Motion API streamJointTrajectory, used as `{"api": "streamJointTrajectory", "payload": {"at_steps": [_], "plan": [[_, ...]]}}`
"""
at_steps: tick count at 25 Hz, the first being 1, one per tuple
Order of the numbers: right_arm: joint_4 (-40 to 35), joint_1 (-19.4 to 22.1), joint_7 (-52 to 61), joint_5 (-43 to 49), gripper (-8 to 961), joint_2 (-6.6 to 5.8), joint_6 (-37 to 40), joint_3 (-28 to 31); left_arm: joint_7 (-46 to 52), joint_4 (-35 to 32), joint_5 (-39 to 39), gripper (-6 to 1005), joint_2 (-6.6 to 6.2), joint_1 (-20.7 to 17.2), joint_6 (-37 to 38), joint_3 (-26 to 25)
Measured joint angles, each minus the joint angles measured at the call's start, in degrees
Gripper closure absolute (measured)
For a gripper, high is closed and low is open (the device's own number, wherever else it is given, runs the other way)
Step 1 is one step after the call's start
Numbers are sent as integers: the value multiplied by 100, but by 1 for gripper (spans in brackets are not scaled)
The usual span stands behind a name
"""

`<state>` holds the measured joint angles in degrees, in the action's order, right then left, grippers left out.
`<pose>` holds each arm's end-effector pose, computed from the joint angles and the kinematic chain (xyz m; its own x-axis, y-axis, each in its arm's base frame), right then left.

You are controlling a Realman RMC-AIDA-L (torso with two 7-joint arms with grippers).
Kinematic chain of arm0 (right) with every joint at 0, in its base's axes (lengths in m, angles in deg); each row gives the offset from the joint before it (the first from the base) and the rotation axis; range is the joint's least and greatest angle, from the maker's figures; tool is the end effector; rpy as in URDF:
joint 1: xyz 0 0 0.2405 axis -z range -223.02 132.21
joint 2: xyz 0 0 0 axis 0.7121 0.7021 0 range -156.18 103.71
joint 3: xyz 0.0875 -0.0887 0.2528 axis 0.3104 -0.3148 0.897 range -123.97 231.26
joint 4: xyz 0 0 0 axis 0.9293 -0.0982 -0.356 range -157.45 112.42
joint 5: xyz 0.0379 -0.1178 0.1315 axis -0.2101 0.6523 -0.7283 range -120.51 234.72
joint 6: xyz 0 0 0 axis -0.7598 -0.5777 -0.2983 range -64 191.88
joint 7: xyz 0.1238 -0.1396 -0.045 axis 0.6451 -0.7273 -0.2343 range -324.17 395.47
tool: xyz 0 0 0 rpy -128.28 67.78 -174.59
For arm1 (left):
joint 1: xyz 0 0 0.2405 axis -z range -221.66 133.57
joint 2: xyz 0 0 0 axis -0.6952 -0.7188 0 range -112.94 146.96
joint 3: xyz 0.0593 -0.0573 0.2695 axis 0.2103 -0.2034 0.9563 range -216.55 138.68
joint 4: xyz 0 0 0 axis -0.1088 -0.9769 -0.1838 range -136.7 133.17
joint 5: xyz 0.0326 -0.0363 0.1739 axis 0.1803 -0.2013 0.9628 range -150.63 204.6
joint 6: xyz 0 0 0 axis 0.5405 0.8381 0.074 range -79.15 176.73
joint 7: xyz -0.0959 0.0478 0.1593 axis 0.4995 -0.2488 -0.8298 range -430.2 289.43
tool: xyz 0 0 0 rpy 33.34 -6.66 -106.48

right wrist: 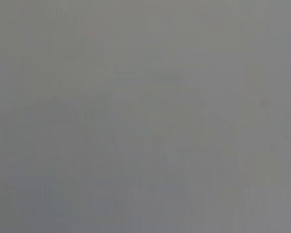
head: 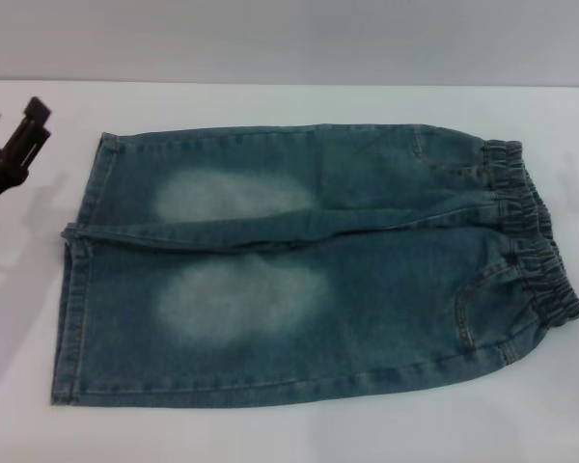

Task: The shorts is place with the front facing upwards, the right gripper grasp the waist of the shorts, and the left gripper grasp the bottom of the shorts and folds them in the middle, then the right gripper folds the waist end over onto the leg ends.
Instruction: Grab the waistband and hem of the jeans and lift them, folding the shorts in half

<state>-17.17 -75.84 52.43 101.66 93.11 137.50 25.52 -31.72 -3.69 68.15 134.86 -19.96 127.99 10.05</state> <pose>0.3279 0.3842 0.0123 0.5852 0.0976 -0.8050 -0.8062 -0.0370 -0.5905 -0.3210 0.3561 0.0136 0.4264 -0.0500 0.9032 0.8630 -0.2766 -0.4227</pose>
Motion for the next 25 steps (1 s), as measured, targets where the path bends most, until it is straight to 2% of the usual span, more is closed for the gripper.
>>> {"api": "streamJointTrajectory", "payload": {"at_steps": [3,4,5,7,9,11,12,13,17,18,21,23,25], "plan": [[2,10,0,0,325,0,0,52,0,0,0,190,0,0,0,0],[2,10,0,0,325,0,0,55,1575,-879,504,190,-215,-165,-365,555],[2,11,0,0,326,0,1,58,2410,-1202,804,190,-452,-182,-440,895],[2,13,0,0,326,0,1,75,2410,-1202,804,190,-452,-182,-440,895],[3,19,0,0,326,0,0,136,3674,-1560,1317,190,-840,-187,-385,1186],[0,41,1,0,326,0,1,228,4501,-1773,1785,189,-1084,-205,-318,1194],[-2,53,0,0,326,0,0,244,5056,-1888,2172,189,-1281,-216,-192,1192],[-12,70,0,0,326,0,1,256,5229,-1918,2295,189,-1335,-219,-134,1188],[-54,156,-9,0,325,-17,-1,316,6503,-2110,3108,189,-1707,-224,299,1135],[-70,177,-22,0,325,-20,-14,371,7075,-2247,3461,189,-1816,-237,465,1130],[-163,242,-58,0,325,-18,-123,540,7281,-2330,3644,190,-1838,-242,531,1126],[-261,298,-62,0,325,-17,-216,588,7810,-2561,4368,190,-1869,-229,809,1122],[-347,356,-63,0,325,-19,-298,619,7899,-2600,4507,190,-1873,-218,862,1122]]}}
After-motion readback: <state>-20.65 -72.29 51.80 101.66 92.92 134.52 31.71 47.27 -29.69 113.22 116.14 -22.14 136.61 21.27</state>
